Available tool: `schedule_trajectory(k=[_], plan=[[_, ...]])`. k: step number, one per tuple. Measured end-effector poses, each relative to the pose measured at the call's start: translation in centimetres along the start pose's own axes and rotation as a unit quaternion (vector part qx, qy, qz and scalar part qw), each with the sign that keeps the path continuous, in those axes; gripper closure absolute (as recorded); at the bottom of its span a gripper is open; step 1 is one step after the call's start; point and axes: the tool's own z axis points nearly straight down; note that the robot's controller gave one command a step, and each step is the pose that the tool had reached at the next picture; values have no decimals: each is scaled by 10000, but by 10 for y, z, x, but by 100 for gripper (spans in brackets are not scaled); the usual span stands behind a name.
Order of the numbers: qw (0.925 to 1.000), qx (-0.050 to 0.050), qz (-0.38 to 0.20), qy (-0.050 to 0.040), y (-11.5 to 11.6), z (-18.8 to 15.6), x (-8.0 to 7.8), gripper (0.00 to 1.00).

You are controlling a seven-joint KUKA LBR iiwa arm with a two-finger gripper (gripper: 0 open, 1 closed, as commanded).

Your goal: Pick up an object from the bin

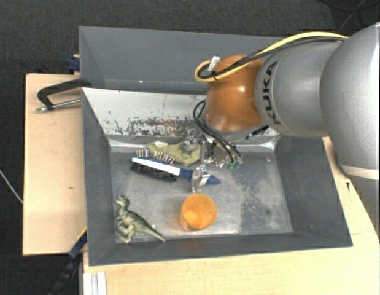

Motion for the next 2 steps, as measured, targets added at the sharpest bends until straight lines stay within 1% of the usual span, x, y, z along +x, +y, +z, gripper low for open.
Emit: schedule_trajectory(k=[1,2], plan=[[10000,-3,8,-54,0,-4,-2,100],[9965,-6,-830,-25,11,-150,2,100]])
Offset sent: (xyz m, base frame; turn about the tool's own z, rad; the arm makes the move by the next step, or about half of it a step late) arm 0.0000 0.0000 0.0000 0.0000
